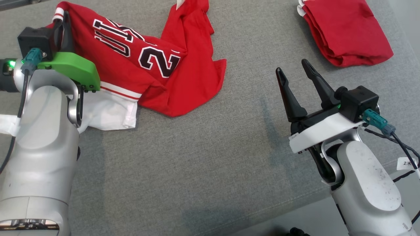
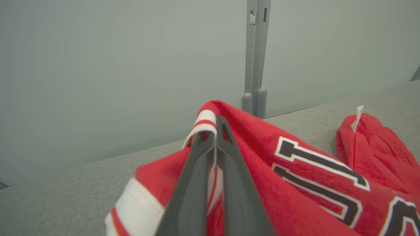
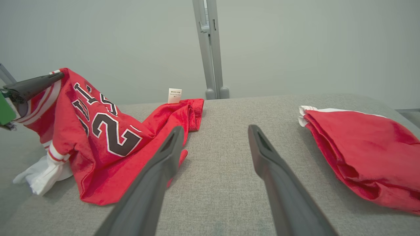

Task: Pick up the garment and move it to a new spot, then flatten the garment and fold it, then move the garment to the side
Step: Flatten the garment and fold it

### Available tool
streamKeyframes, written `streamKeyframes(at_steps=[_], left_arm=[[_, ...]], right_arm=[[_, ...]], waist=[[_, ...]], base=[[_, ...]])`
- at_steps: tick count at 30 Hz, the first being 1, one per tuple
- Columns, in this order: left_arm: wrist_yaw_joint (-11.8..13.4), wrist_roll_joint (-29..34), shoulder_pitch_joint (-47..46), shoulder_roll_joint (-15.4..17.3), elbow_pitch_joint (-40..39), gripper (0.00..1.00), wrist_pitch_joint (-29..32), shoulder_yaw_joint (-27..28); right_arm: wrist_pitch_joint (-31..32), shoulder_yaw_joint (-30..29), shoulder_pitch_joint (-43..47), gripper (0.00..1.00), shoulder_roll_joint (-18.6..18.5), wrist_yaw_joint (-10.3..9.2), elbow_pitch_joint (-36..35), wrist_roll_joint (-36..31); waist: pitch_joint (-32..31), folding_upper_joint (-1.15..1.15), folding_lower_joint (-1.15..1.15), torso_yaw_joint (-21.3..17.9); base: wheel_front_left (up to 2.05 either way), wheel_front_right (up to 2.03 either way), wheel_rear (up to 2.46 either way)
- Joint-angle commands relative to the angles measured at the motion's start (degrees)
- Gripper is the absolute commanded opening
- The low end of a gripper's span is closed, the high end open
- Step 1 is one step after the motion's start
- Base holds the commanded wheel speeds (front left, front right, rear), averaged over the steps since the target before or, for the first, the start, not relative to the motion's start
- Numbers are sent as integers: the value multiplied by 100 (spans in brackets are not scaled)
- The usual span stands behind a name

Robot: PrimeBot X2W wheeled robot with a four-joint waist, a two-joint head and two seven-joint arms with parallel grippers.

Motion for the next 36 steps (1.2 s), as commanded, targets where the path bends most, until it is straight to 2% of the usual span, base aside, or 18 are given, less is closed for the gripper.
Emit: streamKeyframes(at_steps=[1, 2, 3, 9, 16, 21, 26, 31, 36], left_arm=[[-16, 38, -139, 36, 115, 25, -50, -20], [-17, 48, -217, 25, 219, 82, -58, -25], [-27, 33, -288, 6, 311, 100, -74, -15], [-196, -11, -254, -92, 230, 100, -88, 13], [-391, -187, 212, -302, 244, 100, -89, 57], [-461, -306, 527, -323, 531, 100, -89, 55], [-488, -458, 1046, -421, 353, 100, -85, 150], [-528, -720, 1586, -578, 301, 100, -85, 226], [-532, -969, 1785, -670, 470, 100, -20, 294]], right_arm=[[-61, 7, -67, 100, 16, -6, 32, 28], [-62, 14, -78, 100, 33, -6, 72, 47], [-78, 19, -95, 100, 46, -6, 101, 57], [-148, -117, -68, 100, 47, -6, 225, 23], [-146, -421, 223, 100, 3, -5, 245, -124], [-65, -612, 467, 100, 16, -6, 171, -210], [-3, -817, 738, 100, 51, -5, 38, -239], [59, -1009, 994, 100, 104, -6, -128, -261], [149, -1056, 1141, 100, 160, -5, -284, -265]], waist=[[135, 0, 0, -135], [147, 0, 0, -147], [156, 0, 0, -155], [88, 0, 0, 17], [-355, 0, 0, 473], [-730, 0, 0, 744], [-997, 0, 0, 969], [-1112, 0, 0, 1059], [-1084, 0, 0, 967]], base=[[0, 0, 0], [0, 0, 0], [0, 0, 0], [0, 0, 0], [0, 0, 0], [0, 0, 0], [0, 0, 0], [0, 0, 0], [0, 0, 0]])
